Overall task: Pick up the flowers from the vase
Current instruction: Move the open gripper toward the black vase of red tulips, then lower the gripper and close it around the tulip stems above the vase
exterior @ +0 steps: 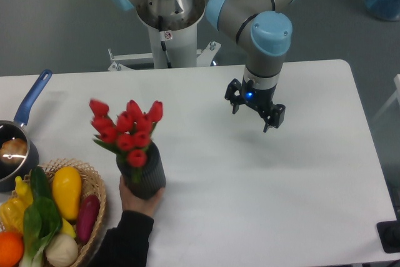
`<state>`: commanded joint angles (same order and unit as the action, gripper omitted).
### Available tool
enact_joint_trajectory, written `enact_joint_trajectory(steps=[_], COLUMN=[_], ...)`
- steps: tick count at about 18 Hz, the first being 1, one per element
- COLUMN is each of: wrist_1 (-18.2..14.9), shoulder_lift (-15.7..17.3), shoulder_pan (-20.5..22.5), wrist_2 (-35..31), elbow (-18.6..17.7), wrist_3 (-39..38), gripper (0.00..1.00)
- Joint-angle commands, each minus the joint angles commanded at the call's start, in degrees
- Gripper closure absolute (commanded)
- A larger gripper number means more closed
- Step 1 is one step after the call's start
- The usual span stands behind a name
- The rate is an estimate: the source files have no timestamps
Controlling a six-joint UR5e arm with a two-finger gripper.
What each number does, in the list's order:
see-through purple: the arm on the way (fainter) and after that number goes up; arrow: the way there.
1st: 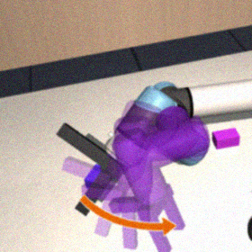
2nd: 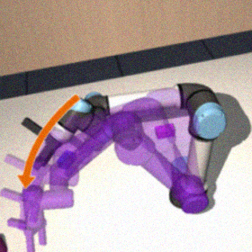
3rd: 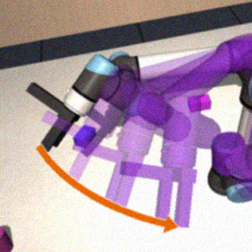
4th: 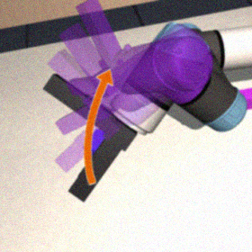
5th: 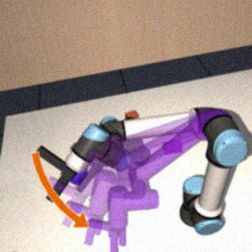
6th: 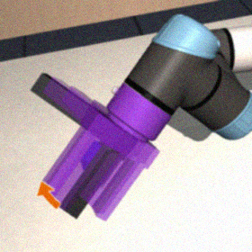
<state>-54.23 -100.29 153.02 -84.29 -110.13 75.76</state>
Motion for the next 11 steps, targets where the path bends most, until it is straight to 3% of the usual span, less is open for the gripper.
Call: enact_joint_trajectory(steps=[5,11], wrist_1=[-0.18,0.26], shoulder_lift=[4.05,3.44], shoulder_pan=[-0.09,-1.40], wrist_2=[12.71,33.37], elbow=[-1.41,-0.62], wrist_3=[0.09,0.44], gripper=[0.00,0.00])
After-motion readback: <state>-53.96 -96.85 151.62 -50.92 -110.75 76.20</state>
